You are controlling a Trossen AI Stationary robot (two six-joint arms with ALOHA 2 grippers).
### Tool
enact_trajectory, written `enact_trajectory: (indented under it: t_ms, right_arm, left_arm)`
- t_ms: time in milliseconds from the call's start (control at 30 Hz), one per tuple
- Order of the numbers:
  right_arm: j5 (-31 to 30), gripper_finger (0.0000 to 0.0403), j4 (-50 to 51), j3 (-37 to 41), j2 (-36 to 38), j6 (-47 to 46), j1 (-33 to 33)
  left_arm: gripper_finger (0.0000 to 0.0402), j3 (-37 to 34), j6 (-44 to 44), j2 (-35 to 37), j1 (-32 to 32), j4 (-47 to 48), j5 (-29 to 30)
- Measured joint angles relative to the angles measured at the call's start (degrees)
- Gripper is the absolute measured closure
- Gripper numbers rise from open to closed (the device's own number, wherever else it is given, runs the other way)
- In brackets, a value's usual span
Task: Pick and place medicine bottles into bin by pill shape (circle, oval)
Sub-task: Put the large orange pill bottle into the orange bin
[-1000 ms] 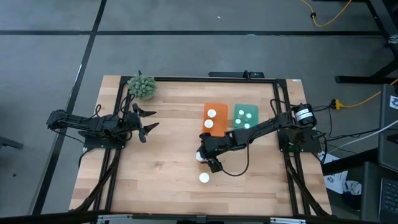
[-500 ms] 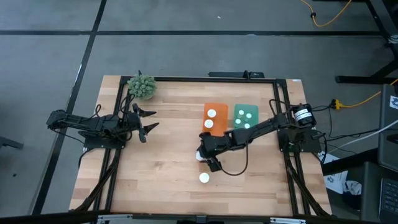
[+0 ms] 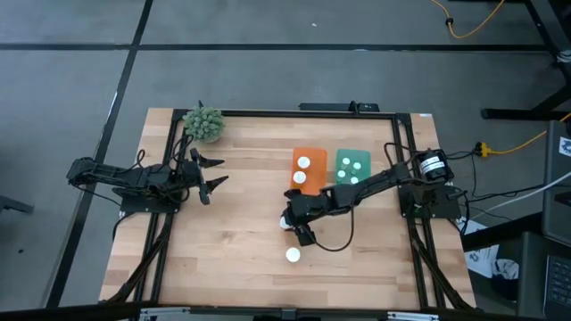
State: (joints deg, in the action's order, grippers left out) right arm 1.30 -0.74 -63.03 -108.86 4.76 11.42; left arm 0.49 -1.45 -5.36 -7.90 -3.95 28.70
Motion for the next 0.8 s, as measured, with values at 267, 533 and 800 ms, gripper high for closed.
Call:
enact_trajectory:
  t_ms: [267,533,800]
  right_arm:
    - [-4.6,0.0202,14.6,-7.7,4.2,-3.7,0.0]
    - [-20.2,0.0199,28.2,-10.6,21.2,-4.8,0.0]
    - [-29.4,0.0200,29.1,3.3,37.5,-13.7,-2.4]
  left_arm:
    - [0.0145,0.0,0.0,0.0,0.0,0.0,0.0]
    - [0.0145,0.0,0.0,0.0,0.0,0.0,-0.1]
    - [0.0145,0.0,0.0,0.0,0.0,0.0,-0.1]
